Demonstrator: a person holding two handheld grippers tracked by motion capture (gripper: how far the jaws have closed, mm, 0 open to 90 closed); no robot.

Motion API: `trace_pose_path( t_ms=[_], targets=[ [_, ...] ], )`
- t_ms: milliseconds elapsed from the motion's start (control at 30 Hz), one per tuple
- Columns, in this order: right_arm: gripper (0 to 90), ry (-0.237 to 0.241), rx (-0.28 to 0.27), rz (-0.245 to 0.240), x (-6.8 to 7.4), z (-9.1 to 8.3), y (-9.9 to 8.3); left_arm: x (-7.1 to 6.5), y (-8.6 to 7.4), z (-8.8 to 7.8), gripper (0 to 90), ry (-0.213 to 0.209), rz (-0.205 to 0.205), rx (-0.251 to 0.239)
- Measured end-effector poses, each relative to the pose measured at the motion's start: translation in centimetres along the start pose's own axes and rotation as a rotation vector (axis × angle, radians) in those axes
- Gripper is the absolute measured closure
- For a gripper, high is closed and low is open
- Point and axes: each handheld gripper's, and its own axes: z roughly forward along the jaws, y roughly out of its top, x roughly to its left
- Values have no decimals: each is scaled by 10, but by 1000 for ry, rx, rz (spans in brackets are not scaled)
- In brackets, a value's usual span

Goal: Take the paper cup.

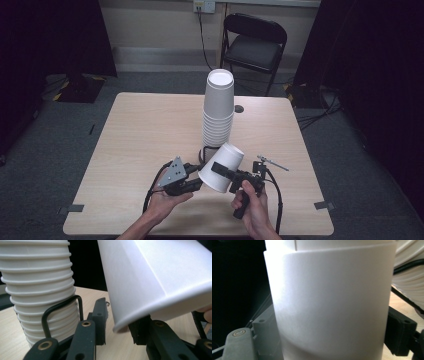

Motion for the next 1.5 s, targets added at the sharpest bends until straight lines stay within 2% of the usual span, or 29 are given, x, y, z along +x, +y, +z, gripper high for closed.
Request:
trace_pose_path(
  t_ms=[200,267,467,533,600,633,767,967,1267,1367,1500],
  targets=[
    [163,3,12,5,1,4,-2,0,0,0,727,1,-23,-26],
    [161,-2,20,0,1,5,-3,1,0,0,745,7,-51,-31],
    [145,-5,46,-17,2,8,-6,4,-1,-4,820,-16,-125,-52],
    [144,2,49,-20,2,8,-6,4,-1,-5,832,-13,-129,-57],
    [141,11,47,-18,2,9,-6,4,0,-5,837,-13,-114,-58],
    [138,14,49,-14,1,10,-5,4,1,-5,840,-7,-100,-49],
    [141,3,57,-18,0,9,-4,3,0,-5,841,-10,-91,-35],
    [140,-15,20,-25,-2,3,2,3,-2,-5,844,-4,-82,-12],
    [143,-59,-41,-72,-8,-10,17,4,-3,-5,843,-10,-103,40],
    [151,-72,-51,-75,-10,-12,20,5,-4,-4,843,-17,-122,63],
    [152,-93,-60,-108,-11,-15,25,8,-5,-6,842,-17,-153,98]
  ],
)
